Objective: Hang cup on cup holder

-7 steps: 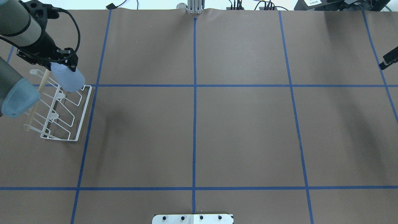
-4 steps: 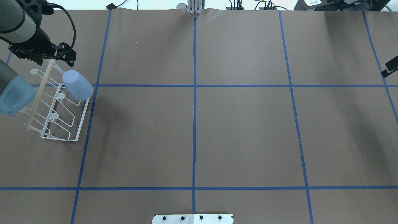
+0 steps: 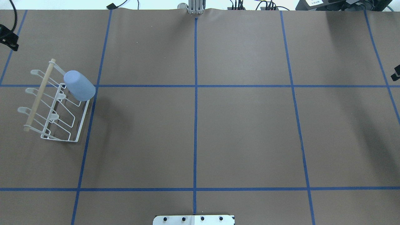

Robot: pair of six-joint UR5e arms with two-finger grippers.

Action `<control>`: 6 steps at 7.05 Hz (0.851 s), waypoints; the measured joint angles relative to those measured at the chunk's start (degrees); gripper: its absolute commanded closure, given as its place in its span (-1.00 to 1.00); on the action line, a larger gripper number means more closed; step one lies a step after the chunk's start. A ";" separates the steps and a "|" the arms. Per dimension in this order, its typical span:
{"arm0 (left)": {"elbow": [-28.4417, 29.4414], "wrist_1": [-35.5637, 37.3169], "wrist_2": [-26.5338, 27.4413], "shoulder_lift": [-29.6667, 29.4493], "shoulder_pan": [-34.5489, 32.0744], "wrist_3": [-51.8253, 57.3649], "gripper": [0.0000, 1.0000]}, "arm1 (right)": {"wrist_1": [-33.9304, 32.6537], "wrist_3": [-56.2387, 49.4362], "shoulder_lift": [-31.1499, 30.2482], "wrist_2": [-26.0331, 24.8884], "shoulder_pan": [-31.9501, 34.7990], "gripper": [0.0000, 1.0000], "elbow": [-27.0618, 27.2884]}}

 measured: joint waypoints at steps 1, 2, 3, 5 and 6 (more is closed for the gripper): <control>2.35 -0.13 -4.02 2.05 -3.90 4.20 -0.97 | -0.13 0.19 -0.13 -0.38 0.44 -1.00 -0.05; 4.62 -0.22 -7.00 4.31 -7.03 8.69 -0.97 | -0.44 0.27 -0.36 -0.44 1.09 -1.00 -0.08; 6.03 -0.24 -8.60 6.49 -8.88 11.46 -0.97 | -0.64 0.27 -0.70 -0.35 1.89 -1.00 -0.09; 6.66 -0.37 -9.70 9.47 -9.92 12.61 -0.97 | -1.68 -0.02 -1.77 0.16 4.22 -1.00 -0.07; 6.90 -1.24 -9.69 11.46 -10.17 12.87 -0.97 | -3.06 -0.27 -2.19 0.29 5.39 -1.00 0.05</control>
